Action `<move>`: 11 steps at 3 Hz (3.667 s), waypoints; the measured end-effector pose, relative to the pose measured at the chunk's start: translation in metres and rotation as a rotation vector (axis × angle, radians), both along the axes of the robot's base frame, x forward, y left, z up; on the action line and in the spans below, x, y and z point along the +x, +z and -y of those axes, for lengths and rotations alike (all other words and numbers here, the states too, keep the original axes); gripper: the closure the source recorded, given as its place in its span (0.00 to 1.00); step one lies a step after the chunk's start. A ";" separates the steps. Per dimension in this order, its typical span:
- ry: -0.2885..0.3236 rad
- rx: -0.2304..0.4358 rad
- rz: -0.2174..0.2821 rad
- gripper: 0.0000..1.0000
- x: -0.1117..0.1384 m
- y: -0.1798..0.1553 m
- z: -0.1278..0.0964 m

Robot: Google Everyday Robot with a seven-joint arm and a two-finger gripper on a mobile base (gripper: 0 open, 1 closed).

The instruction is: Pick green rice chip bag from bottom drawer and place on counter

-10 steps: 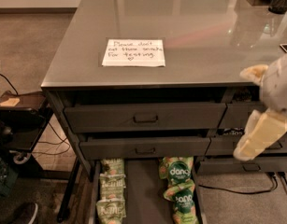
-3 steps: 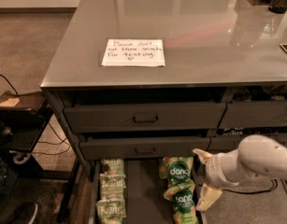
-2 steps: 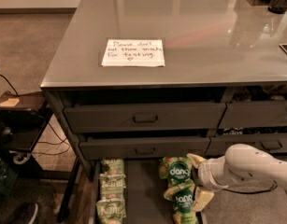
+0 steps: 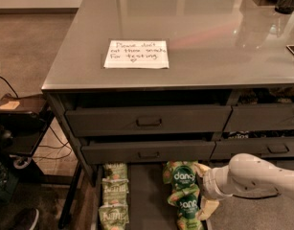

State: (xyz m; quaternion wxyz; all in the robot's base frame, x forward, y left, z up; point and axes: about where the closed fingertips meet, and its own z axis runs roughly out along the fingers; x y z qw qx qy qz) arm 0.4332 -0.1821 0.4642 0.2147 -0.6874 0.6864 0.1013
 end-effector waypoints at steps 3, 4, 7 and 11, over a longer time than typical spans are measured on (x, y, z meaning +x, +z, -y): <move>0.050 0.122 -0.075 0.00 0.029 -0.161 0.000; 0.050 0.122 -0.075 0.00 0.029 -0.161 0.000; 0.026 0.141 -0.099 0.00 0.042 -0.241 0.017; 0.024 0.066 -0.176 0.41 0.043 -0.303 0.036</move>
Offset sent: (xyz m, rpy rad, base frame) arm 0.0356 0.0021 -0.1725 0.0954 0.0547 0.1030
